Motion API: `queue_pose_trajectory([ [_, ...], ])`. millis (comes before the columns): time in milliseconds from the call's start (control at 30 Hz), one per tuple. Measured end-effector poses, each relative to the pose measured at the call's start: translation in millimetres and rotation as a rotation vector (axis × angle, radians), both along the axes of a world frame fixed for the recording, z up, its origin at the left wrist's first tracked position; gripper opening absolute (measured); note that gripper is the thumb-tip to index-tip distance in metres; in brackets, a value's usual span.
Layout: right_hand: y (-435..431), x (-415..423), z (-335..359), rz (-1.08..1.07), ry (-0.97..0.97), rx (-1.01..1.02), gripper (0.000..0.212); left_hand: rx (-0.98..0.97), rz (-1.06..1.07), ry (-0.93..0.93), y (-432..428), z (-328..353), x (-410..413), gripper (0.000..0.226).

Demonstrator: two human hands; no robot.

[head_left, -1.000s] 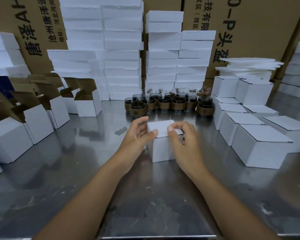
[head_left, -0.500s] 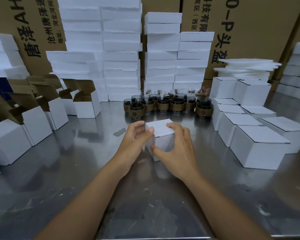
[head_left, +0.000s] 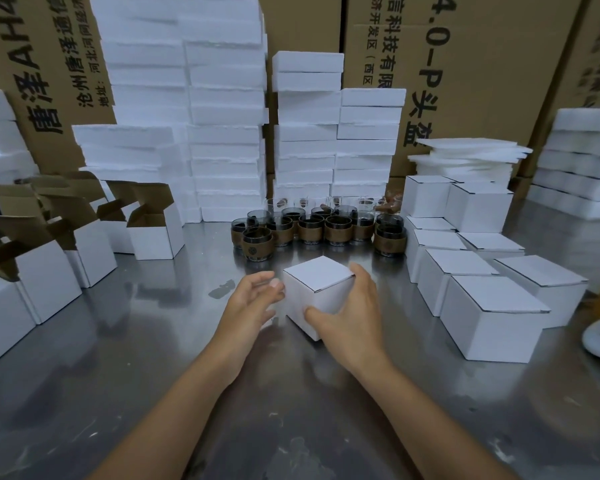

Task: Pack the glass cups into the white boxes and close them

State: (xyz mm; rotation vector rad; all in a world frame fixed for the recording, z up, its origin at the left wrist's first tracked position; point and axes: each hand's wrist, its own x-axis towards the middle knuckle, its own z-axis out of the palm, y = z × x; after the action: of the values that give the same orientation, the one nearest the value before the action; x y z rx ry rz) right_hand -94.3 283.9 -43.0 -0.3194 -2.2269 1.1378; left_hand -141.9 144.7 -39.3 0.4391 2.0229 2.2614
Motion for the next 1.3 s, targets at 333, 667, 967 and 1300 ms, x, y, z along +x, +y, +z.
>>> queue_pose_trajectory([
  [333, 68.3, -21.1, 100.0, -0.010, 0.075, -0.100, 0.086, 0.013, 0.022, -0.056, 9.3, 0.9, -11.5, 0.014],
  [667, 173.1, -62.6, 119.7, -0.356, -0.024, 0.111, 0.087, 0.014, -0.007, -0.065, 10.5, -9.5, -32.2, 0.013],
  [967, 191.3, -85.6, 96.6, -0.531, -0.014, 0.246, 0.086, 0.014, -0.028, -0.048, 11.2, -17.0, -40.1, 0.012],
  [1300, 196.1, -96.2, 90.2, -0.626, -0.042, 0.369, 0.079, 0.009, -0.031, -0.037, 12.2, -15.3, -37.7, 0.012],
])
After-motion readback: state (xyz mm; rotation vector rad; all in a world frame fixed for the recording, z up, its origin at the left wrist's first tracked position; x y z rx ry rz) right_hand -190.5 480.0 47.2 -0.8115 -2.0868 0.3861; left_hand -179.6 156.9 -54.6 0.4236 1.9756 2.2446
